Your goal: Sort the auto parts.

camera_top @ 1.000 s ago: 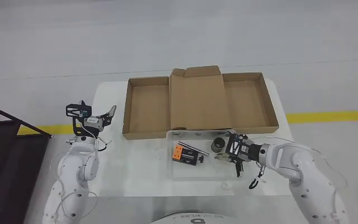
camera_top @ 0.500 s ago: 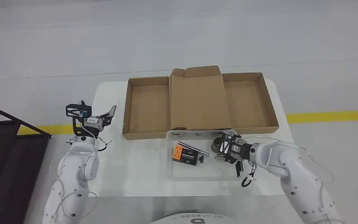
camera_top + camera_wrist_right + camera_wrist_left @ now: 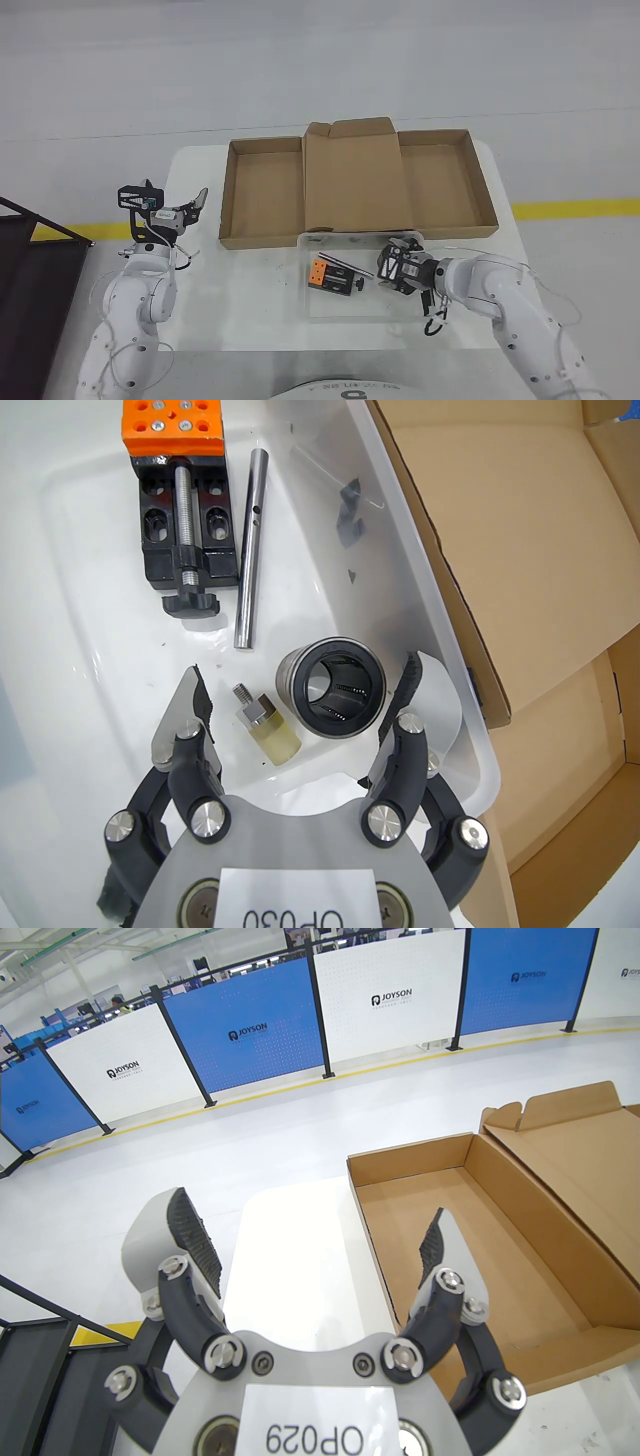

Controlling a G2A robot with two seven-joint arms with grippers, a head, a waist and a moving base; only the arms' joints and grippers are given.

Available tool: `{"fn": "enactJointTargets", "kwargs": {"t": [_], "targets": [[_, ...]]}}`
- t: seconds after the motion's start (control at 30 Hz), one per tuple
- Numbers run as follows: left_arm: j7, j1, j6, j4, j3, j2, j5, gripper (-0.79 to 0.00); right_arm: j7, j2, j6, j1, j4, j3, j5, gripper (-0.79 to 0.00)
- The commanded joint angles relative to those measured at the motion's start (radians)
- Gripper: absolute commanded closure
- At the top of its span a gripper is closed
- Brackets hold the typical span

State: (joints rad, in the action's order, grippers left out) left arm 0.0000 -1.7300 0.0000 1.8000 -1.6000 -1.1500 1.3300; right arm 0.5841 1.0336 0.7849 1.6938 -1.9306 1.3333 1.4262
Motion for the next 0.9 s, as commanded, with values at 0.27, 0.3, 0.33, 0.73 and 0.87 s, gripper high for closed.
{"fn": "enactJointTargets", "kwargs": {"t": [0.27,0.3,0.33,0.73,0.87], "targets": [[0.0,0.0,0.0,0.0,0.0,0.0,0.0,-0.785,0.044,0.004,-0.013,-0.064,0.041,-0.066,-0.013,-0.662],[0.0,0.0,0.0,0.0,0.0,0.0,0.0,-0.785,0.048,0.004,-0.016,-0.07,0.045,-0.071,-0.015,-0.646],[0.0,0.0,0.0,0.0,0.0,0.0,0.0,-0.785,0.052,0.005,-0.019,-0.075,0.049,-0.075,-0.018,-0.646],[0.0,0.0,0.0,0.0,0.0,0.0,0.0,-0.785,0.078,0.003,-0.042,-0.113,0.091,-0.1,-0.036,-0.132],[0.0,0.0,0.0,0.0,0.0,0.0,0.0,-0.785,0.062,-0.003,-0.025,-0.103,0.087,-0.082,-0.053,0.0]]}}
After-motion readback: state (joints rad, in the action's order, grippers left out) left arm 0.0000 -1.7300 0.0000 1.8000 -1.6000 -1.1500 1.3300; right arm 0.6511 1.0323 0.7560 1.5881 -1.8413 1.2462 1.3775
